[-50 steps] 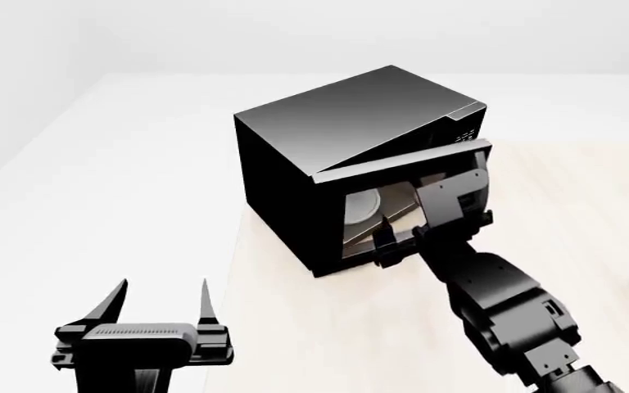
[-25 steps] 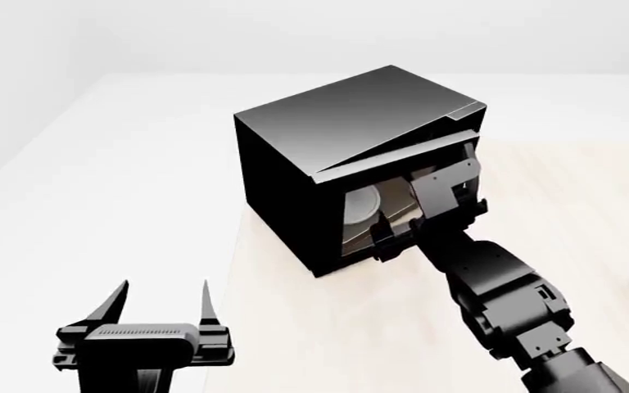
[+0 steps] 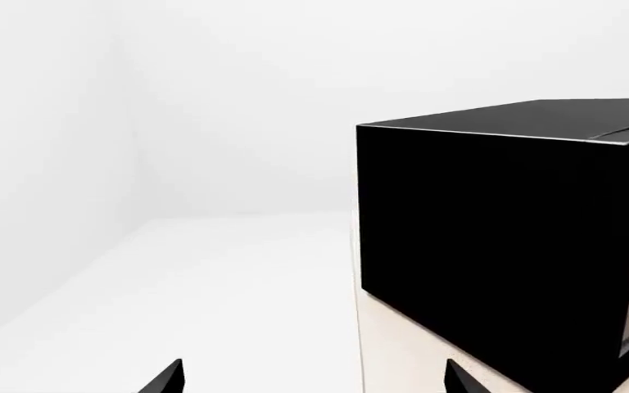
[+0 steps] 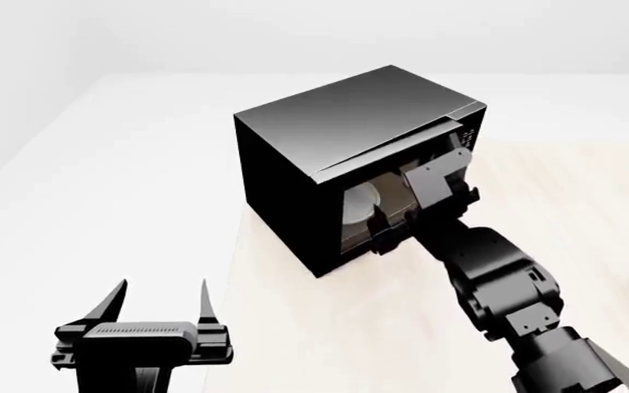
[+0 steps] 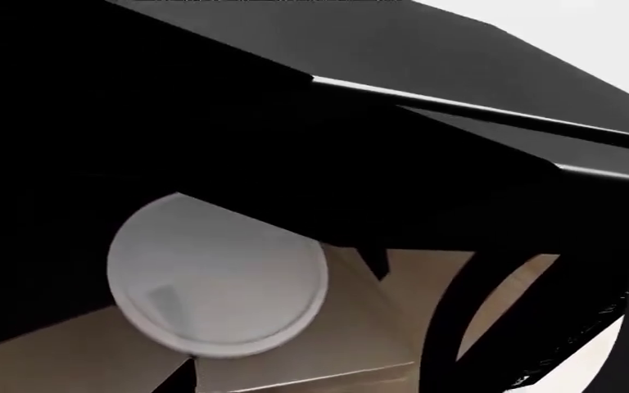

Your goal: Close the microwave.

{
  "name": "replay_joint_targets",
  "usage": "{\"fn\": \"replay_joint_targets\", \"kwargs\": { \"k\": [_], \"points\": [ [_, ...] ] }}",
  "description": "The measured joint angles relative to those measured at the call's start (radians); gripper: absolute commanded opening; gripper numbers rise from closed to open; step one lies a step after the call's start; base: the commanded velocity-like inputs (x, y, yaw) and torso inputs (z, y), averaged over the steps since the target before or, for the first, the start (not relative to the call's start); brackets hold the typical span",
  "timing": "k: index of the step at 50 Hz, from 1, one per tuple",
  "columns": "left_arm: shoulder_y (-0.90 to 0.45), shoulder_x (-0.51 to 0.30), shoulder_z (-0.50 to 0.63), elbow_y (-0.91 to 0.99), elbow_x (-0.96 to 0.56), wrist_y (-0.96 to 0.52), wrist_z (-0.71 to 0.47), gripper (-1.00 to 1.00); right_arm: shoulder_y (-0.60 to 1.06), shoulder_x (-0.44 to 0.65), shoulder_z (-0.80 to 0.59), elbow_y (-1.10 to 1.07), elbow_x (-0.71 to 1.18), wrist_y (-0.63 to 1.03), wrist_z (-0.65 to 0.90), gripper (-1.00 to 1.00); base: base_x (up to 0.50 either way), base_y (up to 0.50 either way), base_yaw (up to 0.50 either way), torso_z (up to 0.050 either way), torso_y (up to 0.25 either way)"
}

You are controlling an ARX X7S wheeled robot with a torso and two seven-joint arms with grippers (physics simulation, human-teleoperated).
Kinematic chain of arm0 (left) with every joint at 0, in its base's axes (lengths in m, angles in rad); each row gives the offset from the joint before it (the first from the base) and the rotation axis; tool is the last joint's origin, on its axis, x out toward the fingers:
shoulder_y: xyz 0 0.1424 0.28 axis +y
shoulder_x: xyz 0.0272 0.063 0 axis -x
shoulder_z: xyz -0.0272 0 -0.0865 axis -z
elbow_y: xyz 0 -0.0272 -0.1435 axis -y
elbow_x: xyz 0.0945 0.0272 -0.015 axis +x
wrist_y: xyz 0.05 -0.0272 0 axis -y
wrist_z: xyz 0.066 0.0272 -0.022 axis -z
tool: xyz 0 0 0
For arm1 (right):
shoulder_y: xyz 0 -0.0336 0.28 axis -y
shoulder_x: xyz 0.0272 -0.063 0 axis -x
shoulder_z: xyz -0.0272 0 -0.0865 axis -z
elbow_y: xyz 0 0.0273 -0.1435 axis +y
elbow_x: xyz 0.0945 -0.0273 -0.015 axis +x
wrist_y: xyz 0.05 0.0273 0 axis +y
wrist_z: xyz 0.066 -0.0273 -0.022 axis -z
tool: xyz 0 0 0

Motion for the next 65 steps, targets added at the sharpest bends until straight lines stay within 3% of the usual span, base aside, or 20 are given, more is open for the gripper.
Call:
{"fn": "replay_joint_targets", "kwargs": {
  "k": [35, 65],
  "points": [
    [-0.001, 0.000, 0.010, -0.014, 0.002, 0.012, -0.004, 1.00, 0.059, -0.032, -0.025, 0.167, -0.013, -0.113, -0.107, 1.00, 0.00, 0.00, 0.00, 0.000, 0.000],
    [-0.005, -0.006, 0.013, -0.016, -0.003, 0.012, -0.008, 1.00, -0.157, 0.146, 0.084, -0.476, 0.090, 0.106, 0.211, 1.00, 0.00, 0.00, 0.00, 0.000, 0.000]
  ]
}}
